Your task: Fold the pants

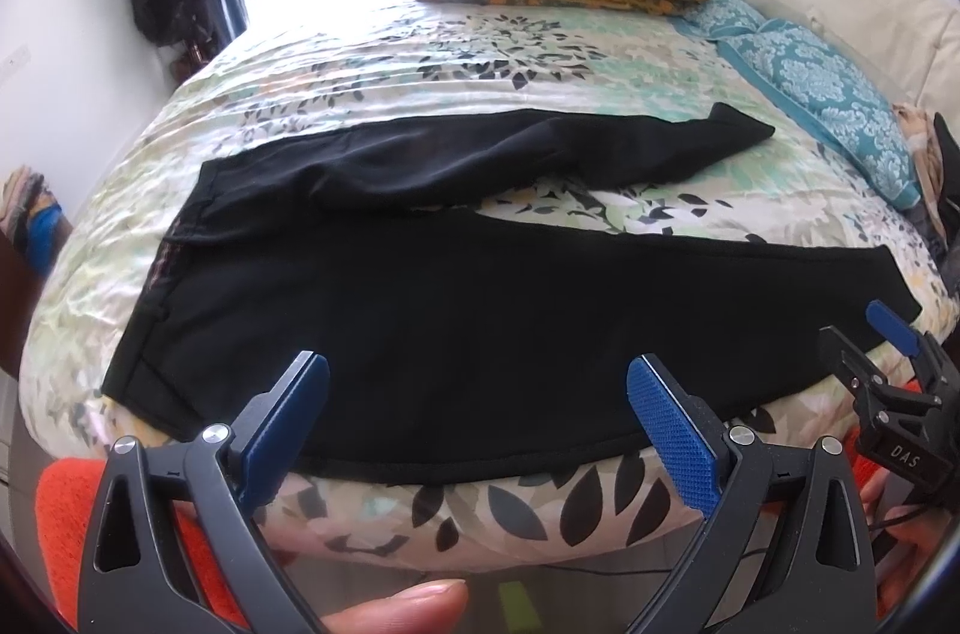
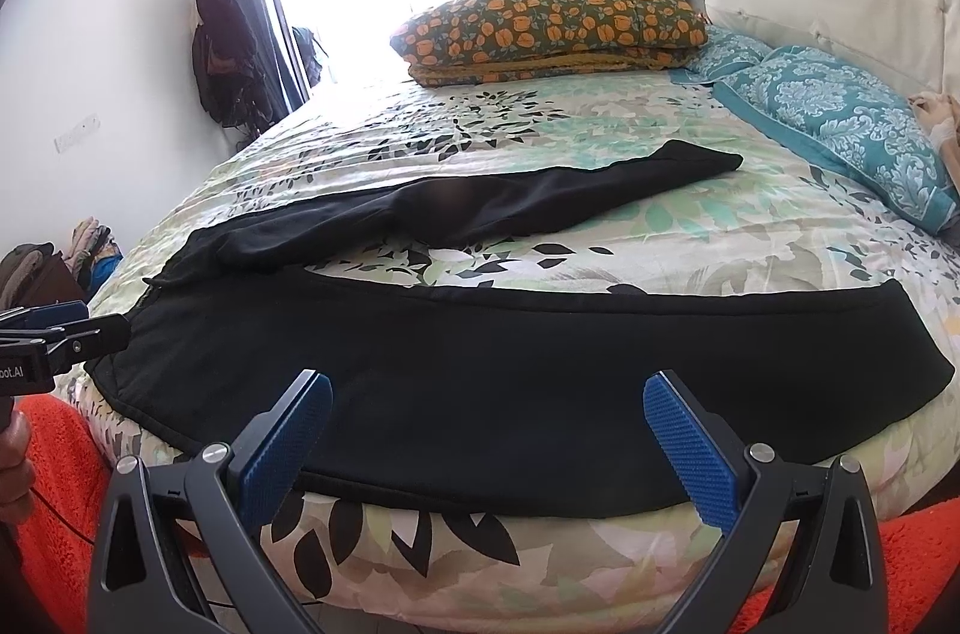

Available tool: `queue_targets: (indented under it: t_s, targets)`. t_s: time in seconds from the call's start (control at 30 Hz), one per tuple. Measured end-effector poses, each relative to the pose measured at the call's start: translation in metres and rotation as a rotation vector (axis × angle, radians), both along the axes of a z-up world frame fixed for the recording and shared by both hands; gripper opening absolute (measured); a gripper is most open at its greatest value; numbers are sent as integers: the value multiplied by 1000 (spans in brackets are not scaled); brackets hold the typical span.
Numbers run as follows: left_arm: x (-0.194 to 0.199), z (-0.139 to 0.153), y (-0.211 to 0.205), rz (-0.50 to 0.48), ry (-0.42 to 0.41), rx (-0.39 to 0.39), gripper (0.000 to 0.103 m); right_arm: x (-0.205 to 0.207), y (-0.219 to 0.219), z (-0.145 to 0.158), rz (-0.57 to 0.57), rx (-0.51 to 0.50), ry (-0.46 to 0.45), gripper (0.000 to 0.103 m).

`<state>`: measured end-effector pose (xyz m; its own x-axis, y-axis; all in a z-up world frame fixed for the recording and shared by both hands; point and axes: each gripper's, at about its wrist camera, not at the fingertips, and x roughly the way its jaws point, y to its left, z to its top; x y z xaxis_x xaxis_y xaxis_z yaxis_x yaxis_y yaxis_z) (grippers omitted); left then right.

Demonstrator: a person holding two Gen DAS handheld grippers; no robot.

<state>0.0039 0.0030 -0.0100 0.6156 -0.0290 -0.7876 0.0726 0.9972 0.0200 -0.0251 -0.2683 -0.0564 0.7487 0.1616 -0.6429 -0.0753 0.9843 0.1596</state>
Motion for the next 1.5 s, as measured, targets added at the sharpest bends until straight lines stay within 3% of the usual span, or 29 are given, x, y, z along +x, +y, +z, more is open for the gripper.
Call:
queue_targets:
  t_s: [0.97,1.1,1.2,1.37,1.5]
  targets:
    - [7,-12,2,18,25,9,101,12,0,-10,15,4,39,103]
    - [14,-7,4,29,7,14,101,17,-19,1,-13,52,24,103]
    - [26,-2,3,37,-13,9,101,33,-42,12,-29,62,23,103]
    - [51,3,-1,52,-35,-13,100,87,-94,25,-31,-35,11,103]
    - [62,-11,-5,54,-10,-15,100,167,-161,12,-95,11,133,103]
